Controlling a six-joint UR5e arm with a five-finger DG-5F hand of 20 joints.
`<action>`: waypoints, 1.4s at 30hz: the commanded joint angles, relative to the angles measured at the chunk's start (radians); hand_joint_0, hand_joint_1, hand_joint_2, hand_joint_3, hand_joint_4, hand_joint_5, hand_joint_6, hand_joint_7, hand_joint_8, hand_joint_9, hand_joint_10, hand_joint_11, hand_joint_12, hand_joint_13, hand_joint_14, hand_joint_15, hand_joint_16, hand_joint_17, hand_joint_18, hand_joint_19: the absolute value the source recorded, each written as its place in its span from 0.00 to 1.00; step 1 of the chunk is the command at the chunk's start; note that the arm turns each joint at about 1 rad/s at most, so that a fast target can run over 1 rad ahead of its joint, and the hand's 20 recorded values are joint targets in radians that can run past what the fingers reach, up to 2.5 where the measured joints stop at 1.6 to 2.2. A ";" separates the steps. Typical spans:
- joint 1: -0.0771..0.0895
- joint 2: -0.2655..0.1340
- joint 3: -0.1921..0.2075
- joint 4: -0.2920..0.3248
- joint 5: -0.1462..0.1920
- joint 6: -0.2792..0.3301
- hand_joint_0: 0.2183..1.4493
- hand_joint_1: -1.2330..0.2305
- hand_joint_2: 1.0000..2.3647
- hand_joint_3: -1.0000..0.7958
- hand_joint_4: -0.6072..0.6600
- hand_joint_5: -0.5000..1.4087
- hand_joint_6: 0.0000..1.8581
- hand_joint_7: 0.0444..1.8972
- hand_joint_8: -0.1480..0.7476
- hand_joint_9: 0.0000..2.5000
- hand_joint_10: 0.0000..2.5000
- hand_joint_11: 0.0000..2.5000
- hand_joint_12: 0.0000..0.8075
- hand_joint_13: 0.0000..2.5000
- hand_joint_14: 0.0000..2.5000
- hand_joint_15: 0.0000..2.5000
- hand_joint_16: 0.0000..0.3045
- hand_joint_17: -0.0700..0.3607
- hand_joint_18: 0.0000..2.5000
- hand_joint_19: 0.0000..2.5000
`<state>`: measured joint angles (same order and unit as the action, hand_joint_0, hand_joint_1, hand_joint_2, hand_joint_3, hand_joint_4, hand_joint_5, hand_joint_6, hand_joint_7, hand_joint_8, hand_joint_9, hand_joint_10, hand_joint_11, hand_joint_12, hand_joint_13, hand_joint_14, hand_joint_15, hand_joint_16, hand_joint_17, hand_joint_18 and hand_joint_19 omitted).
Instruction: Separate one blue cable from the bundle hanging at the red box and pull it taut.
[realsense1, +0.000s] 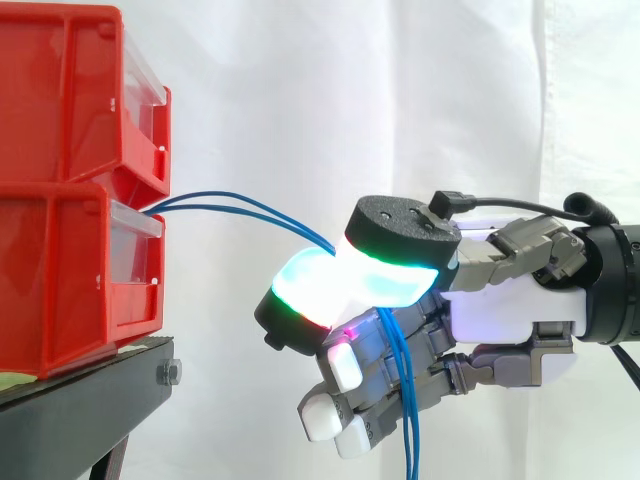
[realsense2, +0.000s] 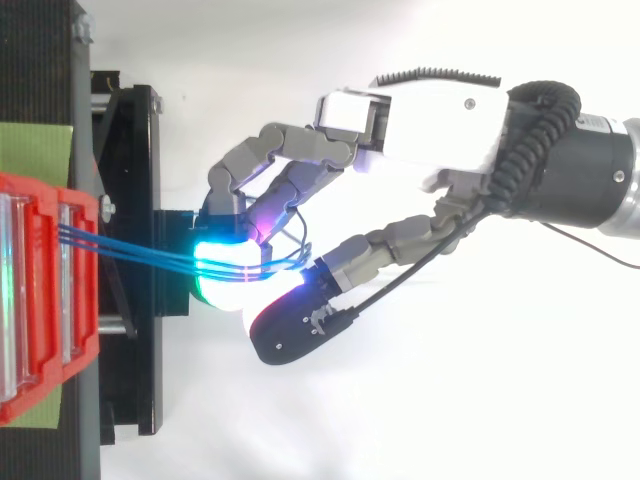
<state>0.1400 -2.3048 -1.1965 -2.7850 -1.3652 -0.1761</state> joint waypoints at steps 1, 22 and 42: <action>0.000 0.001 0.000 -0.001 0.000 0.000 0.44 0.26 0.00 0.28 0.47 0.16 0.50 0.51 0.46 0.35 0.01 0.31 0.37 0.31 0.01 0.18 0.12 0.35 0.25 0.18; -0.003 -0.001 0.000 -0.001 0.000 0.000 0.33 0.44 0.01 0.35 0.55 0.16 0.49 0.52 0.50 0.36 0.01 0.30 0.39 0.31 0.01 0.19 0.13 0.37 0.25 0.23; -0.003 0.001 0.000 -0.001 0.000 0.000 0.46 0.23 0.00 0.28 0.46 0.16 0.50 0.55 0.45 0.34 0.01 0.30 0.37 0.29 0.01 0.17 0.12 0.36 0.25 0.19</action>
<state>0.1366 -2.3042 -1.1964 -2.7849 -1.3652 -0.1764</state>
